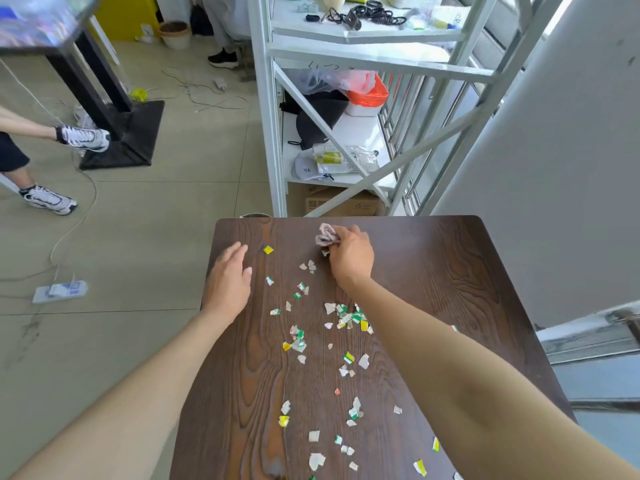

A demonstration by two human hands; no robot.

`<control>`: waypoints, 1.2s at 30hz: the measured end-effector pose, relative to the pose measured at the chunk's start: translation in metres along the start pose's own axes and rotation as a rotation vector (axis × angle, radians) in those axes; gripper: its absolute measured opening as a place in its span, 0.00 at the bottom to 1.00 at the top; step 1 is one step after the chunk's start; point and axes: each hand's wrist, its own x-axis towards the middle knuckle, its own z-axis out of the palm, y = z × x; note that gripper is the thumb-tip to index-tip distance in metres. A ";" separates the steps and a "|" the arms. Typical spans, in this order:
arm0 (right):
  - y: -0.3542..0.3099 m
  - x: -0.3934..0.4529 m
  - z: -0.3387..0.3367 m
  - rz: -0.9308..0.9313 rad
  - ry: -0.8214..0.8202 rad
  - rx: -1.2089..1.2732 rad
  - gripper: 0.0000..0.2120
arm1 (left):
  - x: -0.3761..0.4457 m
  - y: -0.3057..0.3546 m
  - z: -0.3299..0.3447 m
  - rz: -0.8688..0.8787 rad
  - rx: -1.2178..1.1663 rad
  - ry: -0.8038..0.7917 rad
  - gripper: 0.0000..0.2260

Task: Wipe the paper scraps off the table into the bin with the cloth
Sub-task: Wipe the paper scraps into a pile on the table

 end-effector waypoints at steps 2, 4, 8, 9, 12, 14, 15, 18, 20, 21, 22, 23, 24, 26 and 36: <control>-0.006 -0.014 0.010 -0.081 -0.039 -0.017 0.18 | -0.008 -0.005 0.005 0.003 0.030 -0.021 0.21; -0.011 -0.036 0.015 -0.213 -0.096 -0.010 0.20 | -0.013 -0.006 0.009 0.004 0.045 -0.021 0.21; -0.012 -0.087 0.015 -0.403 -0.115 0.017 0.19 | -0.014 -0.007 0.006 0.013 0.033 -0.043 0.21; -0.011 -0.097 0.014 -0.435 -0.133 0.016 0.18 | -0.014 -0.008 0.004 0.015 0.033 -0.059 0.22; -0.009 -0.110 0.005 -0.515 -0.240 0.007 0.14 | -0.016 -0.009 -0.003 0.030 0.027 -0.098 0.22; -0.010 -0.103 -0.003 -0.510 -0.266 -0.004 0.08 | -0.018 -0.010 -0.005 0.038 0.019 -0.108 0.22; -0.012 -0.095 -0.005 -0.492 -0.237 -0.009 0.06 | -0.019 -0.011 -0.006 0.039 0.013 -0.108 0.21; -0.022 -0.058 -0.007 -0.402 -0.112 -0.068 0.09 | -0.025 -0.015 -0.006 0.046 -0.011 -0.077 0.21; -0.034 -0.030 -0.006 -0.337 -0.077 -0.119 0.11 | -0.028 -0.016 -0.005 0.057 -0.019 -0.060 0.21; -0.042 -0.018 -0.003 -0.309 -0.072 -0.150 0.11 | -0.028 -0.017 -0.004 0.058 -0.024 -0.052 0.21; -0.050 -0.007 0.001 -0.289 -0.062 -0.184 0.11 | -0.028 -0.018 -0.003 0.058 -0.030 -0.043 0.21; -0.058 0.002 0.007 -0.275 -0.049 -0.220 0.10 | -0.027 -0.019 -0.001 0.059 -0.034 -0.035 0.21; -0.066 0.008 0.014 -0.264 -0.041 -0.252 0.10 | -0.026 -0.021 0.000 0.063 -0.033 -0.029 0.22; -0.080 0.014 0.033 -0.248 -0.063 -0.287 0.10 | -0.024 -0.025 0.002 0.077 -0.029 -0.021 0.24; -0.066 -0.040 0.056 -0.649 -0.203 -0.228 0.06 | -0.023 -0.026 -0.001 0.083 -0.057 -0.026 0.30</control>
